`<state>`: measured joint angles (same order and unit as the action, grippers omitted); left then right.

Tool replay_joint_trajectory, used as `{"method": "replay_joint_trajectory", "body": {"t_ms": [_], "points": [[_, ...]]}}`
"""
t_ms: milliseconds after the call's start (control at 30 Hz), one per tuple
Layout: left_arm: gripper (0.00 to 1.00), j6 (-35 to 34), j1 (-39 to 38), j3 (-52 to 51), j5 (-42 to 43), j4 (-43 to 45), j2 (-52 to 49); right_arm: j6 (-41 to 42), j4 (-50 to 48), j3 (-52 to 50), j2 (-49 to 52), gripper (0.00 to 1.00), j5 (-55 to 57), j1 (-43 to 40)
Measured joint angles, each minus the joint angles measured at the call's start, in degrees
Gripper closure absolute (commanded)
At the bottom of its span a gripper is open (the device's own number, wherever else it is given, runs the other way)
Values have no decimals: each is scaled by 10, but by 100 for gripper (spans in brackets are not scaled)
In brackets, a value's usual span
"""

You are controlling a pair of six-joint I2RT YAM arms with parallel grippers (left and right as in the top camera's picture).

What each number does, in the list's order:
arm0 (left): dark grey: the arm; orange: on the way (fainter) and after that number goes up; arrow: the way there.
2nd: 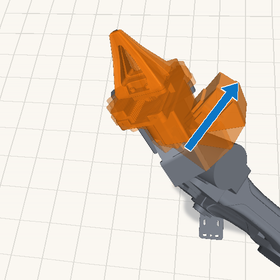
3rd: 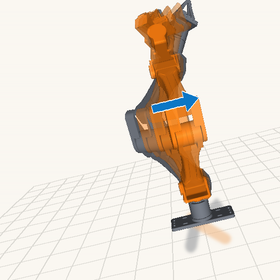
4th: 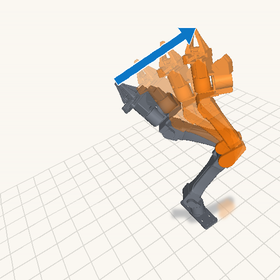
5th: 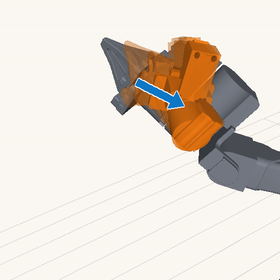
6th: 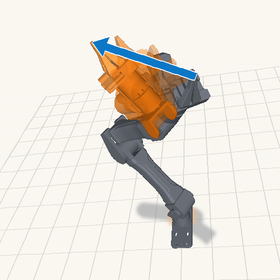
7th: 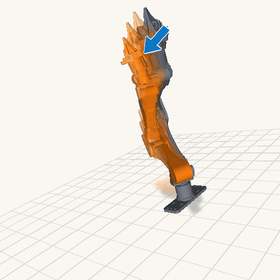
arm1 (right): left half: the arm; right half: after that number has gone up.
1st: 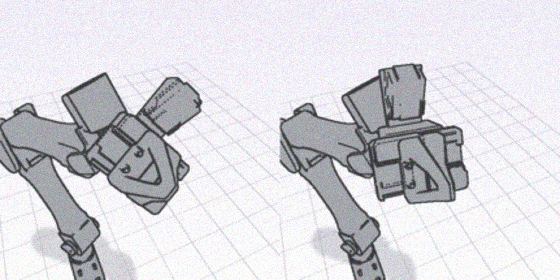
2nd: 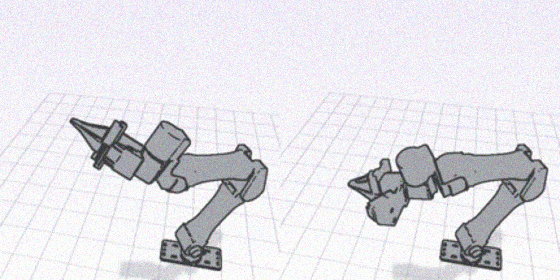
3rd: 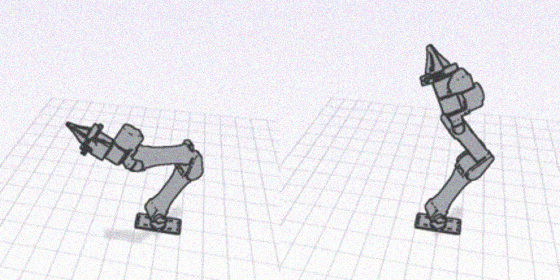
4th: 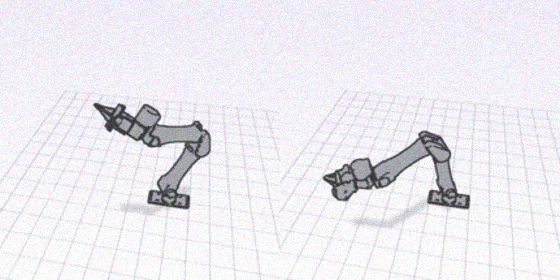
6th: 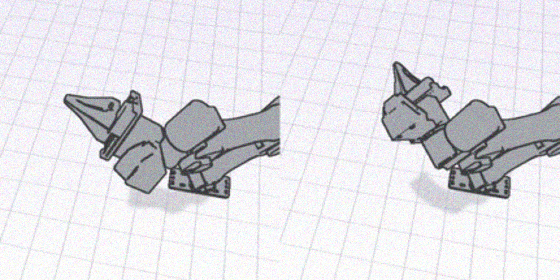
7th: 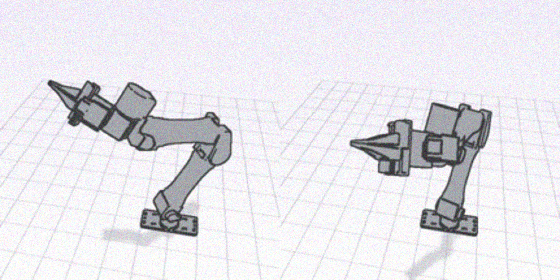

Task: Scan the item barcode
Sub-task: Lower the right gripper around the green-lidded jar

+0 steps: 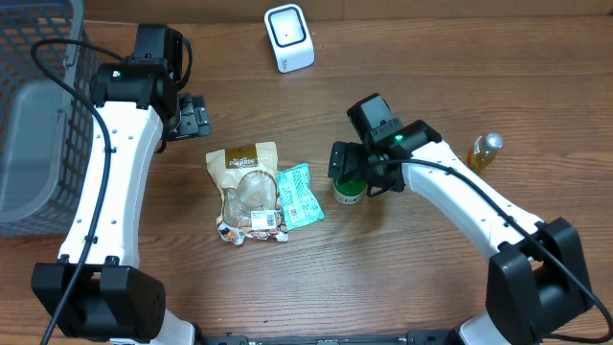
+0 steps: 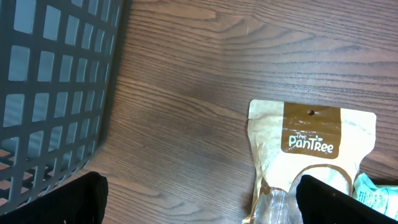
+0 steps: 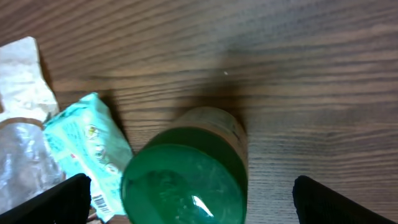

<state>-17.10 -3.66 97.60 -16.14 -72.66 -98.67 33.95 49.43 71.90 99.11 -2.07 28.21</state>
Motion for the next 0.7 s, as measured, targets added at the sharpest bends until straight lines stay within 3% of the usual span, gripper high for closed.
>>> {"method": "replay_joint_trajectory", "body": {"t_ms": [700], "points": [[0, 0, 0, 0, 0, 0, 0, 4, 19, -1, 30, 0, 36, 41]]}}
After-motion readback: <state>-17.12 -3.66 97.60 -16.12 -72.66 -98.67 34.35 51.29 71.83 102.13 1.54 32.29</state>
